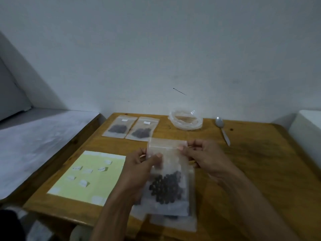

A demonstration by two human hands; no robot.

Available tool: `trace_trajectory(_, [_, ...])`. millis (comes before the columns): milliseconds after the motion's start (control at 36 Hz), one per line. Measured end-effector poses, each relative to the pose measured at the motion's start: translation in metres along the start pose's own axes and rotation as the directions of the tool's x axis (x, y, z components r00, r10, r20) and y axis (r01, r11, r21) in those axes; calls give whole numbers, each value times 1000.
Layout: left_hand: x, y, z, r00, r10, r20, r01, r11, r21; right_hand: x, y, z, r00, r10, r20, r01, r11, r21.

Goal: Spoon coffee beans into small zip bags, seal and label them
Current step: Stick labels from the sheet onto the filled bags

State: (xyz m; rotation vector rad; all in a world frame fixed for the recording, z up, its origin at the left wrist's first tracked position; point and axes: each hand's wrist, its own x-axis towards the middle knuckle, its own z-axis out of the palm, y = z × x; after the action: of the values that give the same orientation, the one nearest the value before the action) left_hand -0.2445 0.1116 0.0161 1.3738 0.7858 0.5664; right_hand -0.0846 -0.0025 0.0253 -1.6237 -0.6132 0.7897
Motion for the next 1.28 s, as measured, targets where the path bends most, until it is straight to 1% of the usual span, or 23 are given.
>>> trace_trajectory(56, [-4, 4, -8, 1000, -5, -22, 4, 998, -61, 5, -1, 13, 999, 16, 36, -19, 997, 71])
trace_trajectory(111, [-9, 5, -19, 998, 8, -60, -12, 998, -61, 9, -4, 28, 997, 19, 77, -27, 993, 111])
trace_trajectory(222, [-20, 7, -41, 981, 48, -190, -70, 991, -110, 15, -13, 64, 986, -16, 165, -1, 994, 105])
trace_trajectory(389, [-31, 0, -94, 922, -33, -386, -41, 982, -182, 29, -20, 133, 952, -65, 298, 76, 997, -25])
trace_trajectory(472, [-36, -6, -127, 856, -55, -514, -46, 982, -183, 36, -20, 168, 940, -112, 323, 170, 973, -155])
trace_trajectory(528, [-39, -10, -150, 795, -53, -605, -63, 984, -168, 42, -18, 187, 930, -177, 321, 273, 919, -283])
trace_trajectory(583, [-43, -12, -170, 742, -43, -669, -85, 984, -158, 48, -14, 204, 915, -214, 343, 356, 829, -432])
trace_trajectory(639, [-45, -15, -187, 702, -44, -711, -118, 977, -177, 53, -9, 220, 899, -194, 393, 399, 730, -555])
trace_trajectory(694, [-46, -19, -202, 662, -41, -748, -135, 976, -173, 54, -3, 234, 894, -152, 421, 411, 652, -638])
trace_trajectory(806, [-47, -23, -222, 598, -30, -801, -161, 974, -157, 49, 7, 252, 903, -85, 420, 399, 528, -750])
trace_trajectory(889, [-47, -25, -229, 576, -27, -817, -171, 973, -153, 48, 13, 262, 917, -79, 392, 377, 497, -782])
trace_trajectory(1028, [-45, -25, -232, 573, -53, -818, -182, 965, -191, 49, 19, 273, 926, -70, 371, 356, 487, -797])
trace_trajectory(1139, [-44, -25, -232, 575, -48, -816, -190, 963, -191, 48, 21, 277, 929, -57, 365, 340, 516, -786])
trace_trajectory(1222, [-45, -25, -231, 583, -49, -811, -183, 965, -190, 44, 19, 275, 923, -71, 378, 358, 518, -777])
trace_trajectory(1278, [-47, -25, -231, 581, -50, -812, -188, 963, -194, 40, 14, 272, 914, -80, 397, 374, 544, -751])
